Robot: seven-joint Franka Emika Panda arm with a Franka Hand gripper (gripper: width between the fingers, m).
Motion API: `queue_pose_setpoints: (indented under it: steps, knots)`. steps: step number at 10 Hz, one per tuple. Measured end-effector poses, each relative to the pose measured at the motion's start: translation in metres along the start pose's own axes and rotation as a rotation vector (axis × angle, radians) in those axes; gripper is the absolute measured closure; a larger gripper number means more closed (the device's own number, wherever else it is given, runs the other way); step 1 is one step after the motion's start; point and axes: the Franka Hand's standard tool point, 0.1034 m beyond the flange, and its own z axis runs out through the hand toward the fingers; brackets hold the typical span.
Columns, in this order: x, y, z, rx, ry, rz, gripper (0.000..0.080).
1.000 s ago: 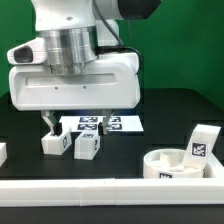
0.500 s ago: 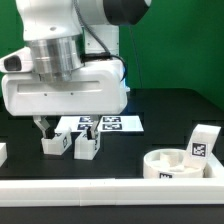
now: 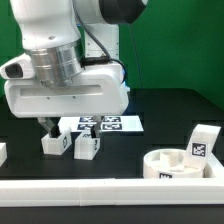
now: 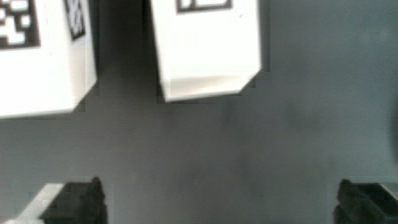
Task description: Assemble stool
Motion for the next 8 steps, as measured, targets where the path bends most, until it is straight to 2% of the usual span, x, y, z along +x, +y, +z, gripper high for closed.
queue_pose_setpoints:
  steps: [1,2,3,5,6,8]
  knots:
    - [0.0,-0.004,0.005,-0.007,-0.111,-0.01,0.0151]
    - [0.001,-0.004,0.008,-0.006,-0.156,-0.012,0.0151]
    - [-0.006,-0.003,0.008,0.003,-0.252,-0.011,0.0151]
    - [-0.007,-0.002,0.011,0.012,-0.377,-0.011,0.0151]
    - [-0.007,0.0,0.016,0.002,-0.414,-0.001,0.0151]
    - [-0.01,0.004,0.02,-0.001,-0.422,0.008,0.0151]
